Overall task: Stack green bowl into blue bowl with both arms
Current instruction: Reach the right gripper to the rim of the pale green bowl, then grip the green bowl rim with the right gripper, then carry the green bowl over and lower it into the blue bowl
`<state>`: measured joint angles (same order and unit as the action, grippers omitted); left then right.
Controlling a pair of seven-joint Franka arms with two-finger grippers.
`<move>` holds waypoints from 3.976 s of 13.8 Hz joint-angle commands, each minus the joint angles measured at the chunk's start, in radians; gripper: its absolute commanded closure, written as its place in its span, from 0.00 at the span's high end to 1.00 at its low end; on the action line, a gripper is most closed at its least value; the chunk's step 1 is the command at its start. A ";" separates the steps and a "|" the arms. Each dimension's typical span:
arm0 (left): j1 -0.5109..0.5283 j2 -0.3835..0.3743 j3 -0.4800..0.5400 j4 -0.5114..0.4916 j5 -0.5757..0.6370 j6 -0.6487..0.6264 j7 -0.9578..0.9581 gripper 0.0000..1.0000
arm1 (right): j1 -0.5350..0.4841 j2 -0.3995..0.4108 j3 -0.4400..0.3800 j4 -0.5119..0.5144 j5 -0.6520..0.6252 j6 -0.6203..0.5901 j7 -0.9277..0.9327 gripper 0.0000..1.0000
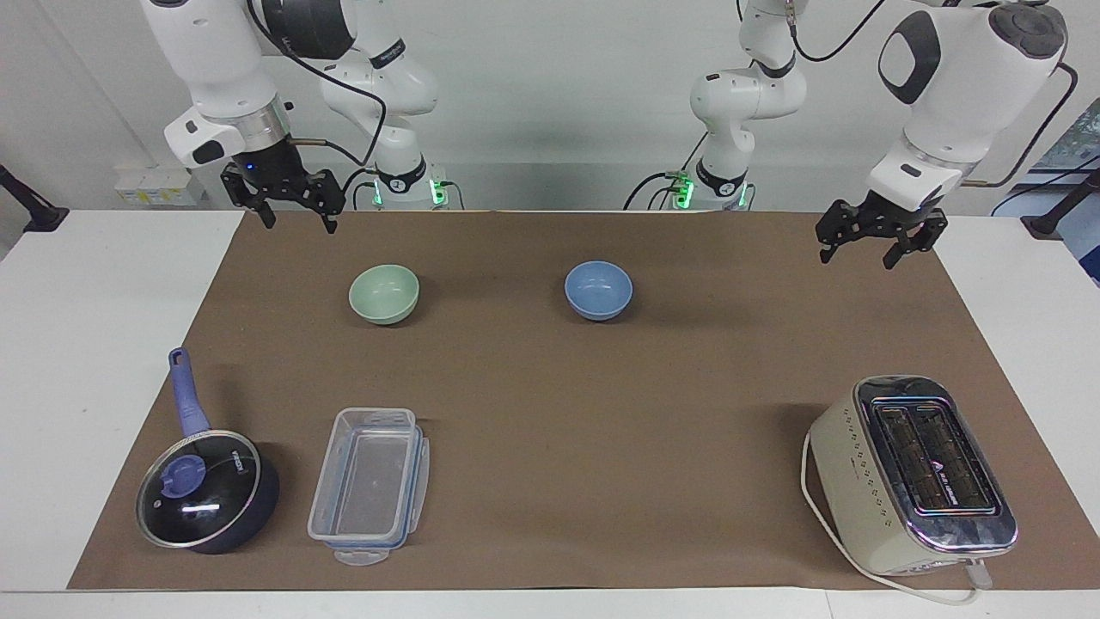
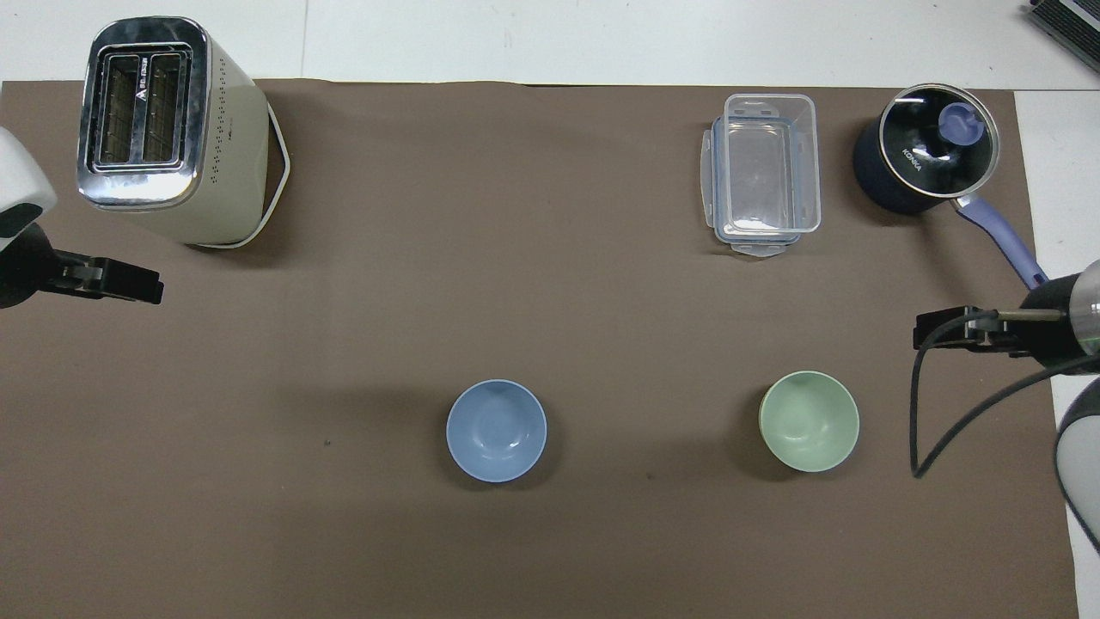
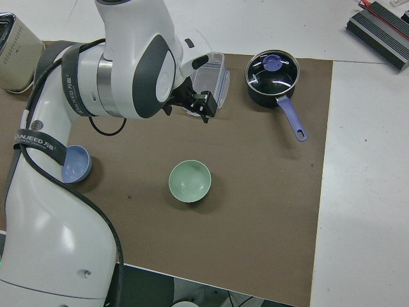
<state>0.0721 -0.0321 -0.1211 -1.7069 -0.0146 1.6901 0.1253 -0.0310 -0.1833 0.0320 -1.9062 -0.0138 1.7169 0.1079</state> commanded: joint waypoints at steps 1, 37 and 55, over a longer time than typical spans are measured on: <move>0.026 0.026 -0.011 0.027 0.021 -0.027 -0.003 1.00 | 0.000 -0.039 0.005 -0.114 0.021 0.084 0.015 1.00; 0.026 0.027 -0.011 0.027 0.021 -0.027 -0.003 1.00 | -0.058 -0.005 0.003 -0.672 0.057 0.604 -0.096 0.00; 0.026 0.027 -0.011 0.029 0.021 -0.027 -0.003 1.00 | 0.517 0.050 0.032 -0.317 0.235 0.437 0.449 0.00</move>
<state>0.0854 -0.0146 -0.1208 -1.7062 -0.0144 1.6888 0.1253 0.4654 -0.1705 0.0679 -2.2668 0.1851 2.1446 0.5305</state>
